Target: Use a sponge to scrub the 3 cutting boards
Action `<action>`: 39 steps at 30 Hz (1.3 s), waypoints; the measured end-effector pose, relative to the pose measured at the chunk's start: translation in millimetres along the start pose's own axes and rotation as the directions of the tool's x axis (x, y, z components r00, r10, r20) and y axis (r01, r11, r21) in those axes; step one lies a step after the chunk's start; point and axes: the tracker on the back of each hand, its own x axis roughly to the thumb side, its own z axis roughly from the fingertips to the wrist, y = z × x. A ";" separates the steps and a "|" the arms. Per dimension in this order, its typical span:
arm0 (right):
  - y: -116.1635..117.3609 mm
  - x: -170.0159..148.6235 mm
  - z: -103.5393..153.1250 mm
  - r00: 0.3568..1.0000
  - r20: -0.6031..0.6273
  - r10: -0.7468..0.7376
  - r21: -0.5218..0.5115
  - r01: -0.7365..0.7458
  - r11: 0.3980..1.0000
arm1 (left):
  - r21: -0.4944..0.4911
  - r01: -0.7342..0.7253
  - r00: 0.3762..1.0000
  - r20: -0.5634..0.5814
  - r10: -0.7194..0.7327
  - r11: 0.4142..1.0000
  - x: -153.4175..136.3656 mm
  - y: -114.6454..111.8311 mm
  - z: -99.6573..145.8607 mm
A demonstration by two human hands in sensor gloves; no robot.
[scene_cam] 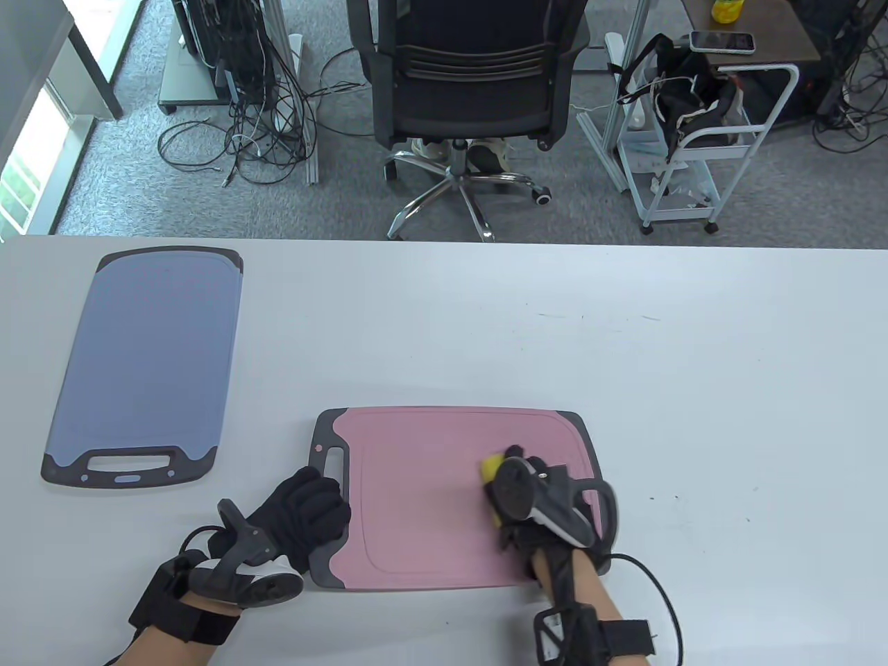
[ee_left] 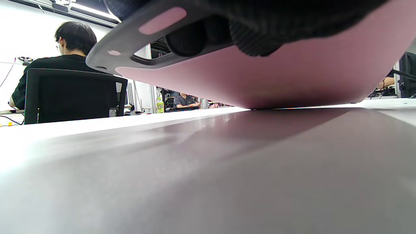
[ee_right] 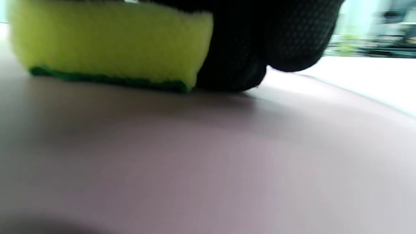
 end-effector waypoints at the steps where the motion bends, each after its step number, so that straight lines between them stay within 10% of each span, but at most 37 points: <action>1: -1.8 17.1 -0.9 0.998 0.061 0.023 -0.004 -0.023 1.000 | 0.001 0.008 1.000 0.003 -0.008 1.000 0.9 0.4 0.1; 5: -8.3 91.4 -1.7 0.962 0.273 -0.009 -0.022 0.016 1.000 | 0.003 0.011 1.000 0.004 -0.011 1.000 1.5 0.9 0.3; 8: -8.5 78.4 -3.0 0.969 0.247 0.007 -0.012 -0.004 1.000 | 0.003 0.004 1.000 0.001 -0.004 1.000 1.0 1.1 0.4; 14: 7.8 -31.9 14.3 0.992 -0.120 -0.043 -0.009 0.042 0.999 | 0.000 0.012 1.000 0.006 -0.012 1.000 1.9 1.3 0.0; 19: 18.1 -131.4 42.0 0.891 -0.454 -0.009 0.000 0.010 1.000 | 0.001 -0.004 1.000 0.002 0.004 1.000 0.4 0.7 -0.4; 22: 17.1 -142.4 42.8 0.867 -0.494 -0.060 0.002 0.071 0.998 | 0.003 -0.005 1.000 0.003 0.005 1.000 0.3 0.6 -0.6; 29: 3.1 -8.9 7.3 0.999 -0.032 -0.041 0.006 0.041 0.999 | -0.002 -0.046 0.999 -0.007 0.046 0.999 -4.3 -0.9 -1.4; 34: -8.6 88.3 9.4 0.944 0.327 0.047 -0.053 -0.031 0.998 | -0.001 -0.040 0.999 -0.005 0.040 0.999 -3.5 -0.5 -1.3; 39: -5.9 64.9 11.3 0.974 0.226 0.018 -0.056 -0.005 0.998 | 0.003 -0.027 1.000 -0.001 0.027 1.000 -1.9 0.5 -1.1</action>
